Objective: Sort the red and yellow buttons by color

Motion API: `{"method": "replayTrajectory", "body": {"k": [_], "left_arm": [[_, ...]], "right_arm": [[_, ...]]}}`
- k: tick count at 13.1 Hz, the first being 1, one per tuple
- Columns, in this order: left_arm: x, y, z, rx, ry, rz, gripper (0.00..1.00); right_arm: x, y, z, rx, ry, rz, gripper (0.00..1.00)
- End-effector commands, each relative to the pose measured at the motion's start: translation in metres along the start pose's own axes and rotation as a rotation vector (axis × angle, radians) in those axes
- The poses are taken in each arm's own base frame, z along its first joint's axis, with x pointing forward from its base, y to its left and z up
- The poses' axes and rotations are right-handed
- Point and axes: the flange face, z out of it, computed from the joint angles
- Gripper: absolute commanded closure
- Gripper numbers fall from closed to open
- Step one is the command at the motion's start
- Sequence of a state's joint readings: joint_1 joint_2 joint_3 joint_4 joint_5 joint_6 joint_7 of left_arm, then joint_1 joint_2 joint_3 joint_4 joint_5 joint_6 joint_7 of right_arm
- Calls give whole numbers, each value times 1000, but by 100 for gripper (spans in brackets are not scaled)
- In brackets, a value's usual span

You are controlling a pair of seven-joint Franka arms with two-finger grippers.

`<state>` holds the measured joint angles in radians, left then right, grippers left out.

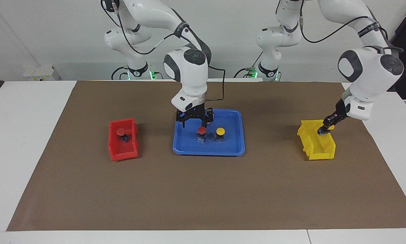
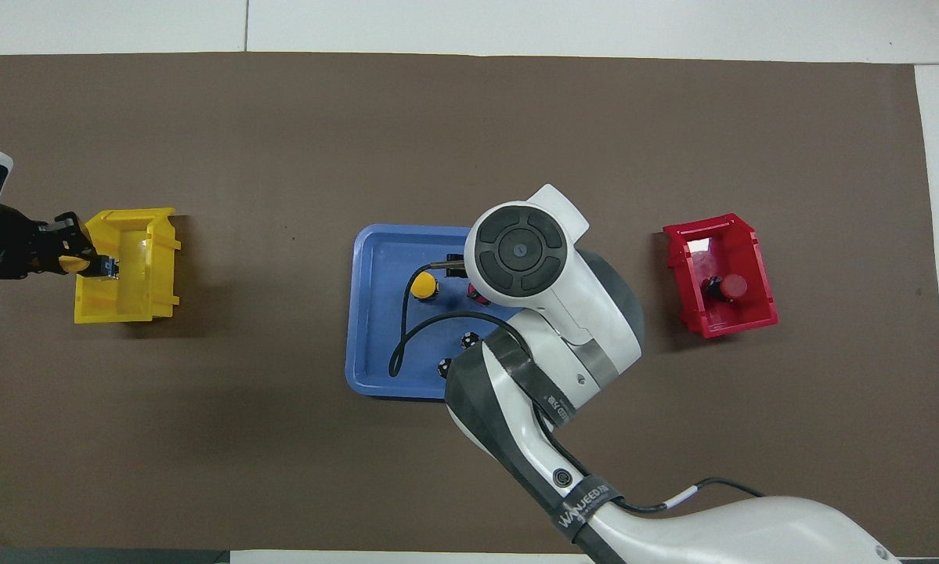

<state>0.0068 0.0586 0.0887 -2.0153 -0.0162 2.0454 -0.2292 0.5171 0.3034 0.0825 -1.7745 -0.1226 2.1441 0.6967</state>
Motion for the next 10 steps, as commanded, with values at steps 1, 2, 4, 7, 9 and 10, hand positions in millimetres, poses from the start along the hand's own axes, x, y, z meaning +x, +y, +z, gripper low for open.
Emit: {"method": "replayTrajectory", "body": {"k": [1, 2, 4, 7, 9, 10], "left_arm": [[-28, -15, 35, 5, 35, -1, 98], [-32, -16, 51, 3, 44, -11, 98], [-35, -14, 64, 1, 45, -23, 98], [-35, -11, 67, 4, 41, -12, 61], [-34, -8, 64, 5, 40, -7, 45], [-32, -6, 63, 6, 38, -4, 45]], "right_arm": [[-17, -9, 17, -6, 20, -30, 0], [-22, -16, 27, -15, 16, -48, 0], [-24, -20, 37, -28, 17, -61, 0], [-25, -19, 41, -26, 19, -63, 11], [-26, -19, 44, -28, 17, -64, 27], [-26, -19, 44, -28, 17, -64, 30]]}}
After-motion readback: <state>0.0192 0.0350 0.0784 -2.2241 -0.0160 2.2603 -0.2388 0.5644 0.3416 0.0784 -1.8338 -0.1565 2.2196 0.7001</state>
